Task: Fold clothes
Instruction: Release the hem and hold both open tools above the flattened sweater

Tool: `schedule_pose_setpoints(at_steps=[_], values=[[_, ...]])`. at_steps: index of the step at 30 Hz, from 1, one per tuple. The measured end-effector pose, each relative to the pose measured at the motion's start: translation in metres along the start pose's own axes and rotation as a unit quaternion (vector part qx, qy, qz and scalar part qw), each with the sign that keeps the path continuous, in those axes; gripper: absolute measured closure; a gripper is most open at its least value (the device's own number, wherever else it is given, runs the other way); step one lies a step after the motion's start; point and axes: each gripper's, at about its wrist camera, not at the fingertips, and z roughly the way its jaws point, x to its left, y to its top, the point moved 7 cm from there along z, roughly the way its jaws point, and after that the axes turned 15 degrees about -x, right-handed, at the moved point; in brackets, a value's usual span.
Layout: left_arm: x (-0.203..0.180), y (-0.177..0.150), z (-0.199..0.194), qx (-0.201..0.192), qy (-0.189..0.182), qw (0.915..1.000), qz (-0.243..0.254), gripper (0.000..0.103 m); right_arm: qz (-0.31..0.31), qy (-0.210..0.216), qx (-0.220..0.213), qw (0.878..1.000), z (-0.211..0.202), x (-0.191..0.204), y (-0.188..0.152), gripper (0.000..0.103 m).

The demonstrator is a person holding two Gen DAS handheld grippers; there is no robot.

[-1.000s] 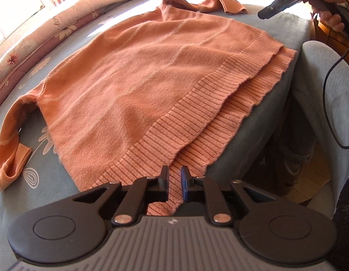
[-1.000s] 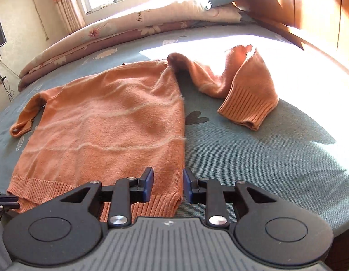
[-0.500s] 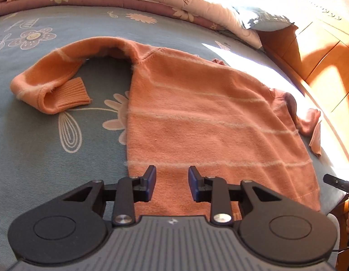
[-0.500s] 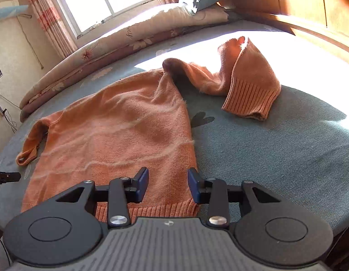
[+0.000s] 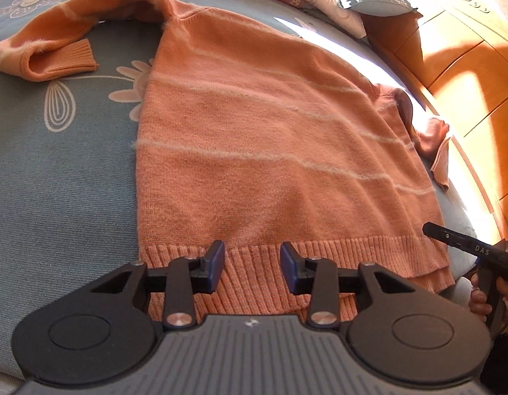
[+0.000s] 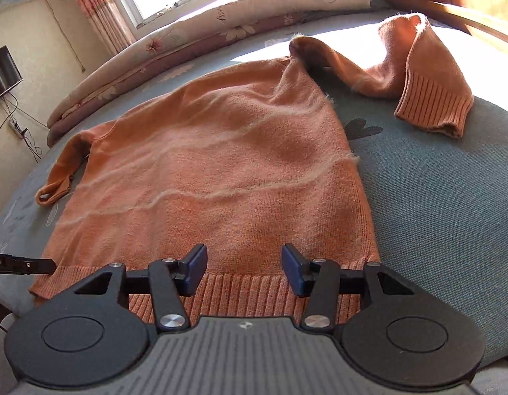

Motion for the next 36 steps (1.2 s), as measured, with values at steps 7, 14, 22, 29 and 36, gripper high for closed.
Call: schedule_pose_setpoints(at_steps=[7,14,22,29,36], values=[[-0.015,-0.003,0.006,-0.007,-0.02,0.9997,0.014,0.027,0.036,0.002,-0.002,0.999,0.002,-0.003,0.0,0.041],[-0.018,-0.005,0.006,-0.021,-0.021,0.9995,0.007,0.021,0.029,0.03,-0.004,0.999,0.008,0.012,-0.005,0.003],[-0.024,-0.006,0.007,-0.025,-0.019,0.9993,0.02,0.018,-0.05,0.022,0.013,0.998,0.013,0.03,-0.013,0.0],[-0.04,0.003,-0.004,-0.062,-0.015,0.9956,0.069,0.018,-0.056,0.054,-0.013,0.997,0.004,0.031,0.036,0.008],[-0.056,0.012,-0.002,-0.09,-0.02,0.9919,0.088,0.018,-0.046,0.015,-0.037,0.998,0.072,-0.02,0.134,0.039]])
